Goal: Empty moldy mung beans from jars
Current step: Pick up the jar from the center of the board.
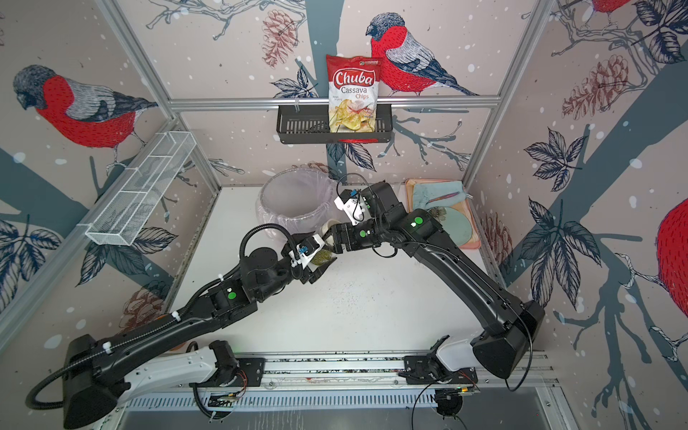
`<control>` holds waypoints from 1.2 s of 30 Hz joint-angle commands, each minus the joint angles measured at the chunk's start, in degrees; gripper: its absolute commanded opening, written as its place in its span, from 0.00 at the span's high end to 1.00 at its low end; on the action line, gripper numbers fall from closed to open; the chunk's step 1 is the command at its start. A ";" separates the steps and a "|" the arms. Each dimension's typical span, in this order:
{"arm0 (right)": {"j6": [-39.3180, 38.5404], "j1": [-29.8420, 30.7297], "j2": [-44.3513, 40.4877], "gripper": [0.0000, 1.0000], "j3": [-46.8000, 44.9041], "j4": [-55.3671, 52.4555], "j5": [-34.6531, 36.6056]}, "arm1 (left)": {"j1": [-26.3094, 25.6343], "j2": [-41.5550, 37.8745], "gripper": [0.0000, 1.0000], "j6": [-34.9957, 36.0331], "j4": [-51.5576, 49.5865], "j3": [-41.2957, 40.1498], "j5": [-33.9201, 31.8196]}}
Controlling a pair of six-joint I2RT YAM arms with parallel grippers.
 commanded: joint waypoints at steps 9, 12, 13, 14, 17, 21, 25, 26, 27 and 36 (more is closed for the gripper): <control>-0.55 0.37 -0.22 0.14 0.88 3.09 -1.59 | -0.03 0.07 1.00 0.03 5.13 0.05 2.29; -0.65 0.83 0.01 0.12 1.29 2.91 -1.29 | -0.03 0.21 1.00 -0.04 4.94 0.27 2.55; -0.77 0.90 0.11 0.11 1.29 2.89 -1.24 | -0.04 0.25 1.00 -0.25 4.79 0.36 2.83; -0.83 0.99 0.12 0.10 1.38 3.03 -1.15 | -0.03 0.25 1.00 -0.35 4.86 0.36 2.97; -0.95 1.37 0.10 0.10 1.72 3.10 -0.94 | -0.04 0.22 1.00 -0.44 4.94 0.44 3.22; -1.55 1.62 0.07 0.08 2.17 2.37 0.33 | -0.05 -0.10 1.00 -0.35 5.35 0.27 3.61; -1.45 1.61 -0.25 0.06 2.08 3.18 0.74 | -0.01 -0.56 1.00 -0.52 5.57 0.02 4.68; -1.35 1.63 -0.28 0.05 2.16 3.29 0.90 | -0.04 -0.54 1.00 -0.60 5.34 0.25 4.85; -1.35 1.68 -0.33 0.04 2.24 3.46 1.00 | -0.03 -0.65 1.00 -0.61 5.22 0.27 5.01; -1.09 1.95 -0.55 0.01 2.87 3.74 1.06 | -0.03 -1.07 1.00 -0.59 4.96 0.35 5.00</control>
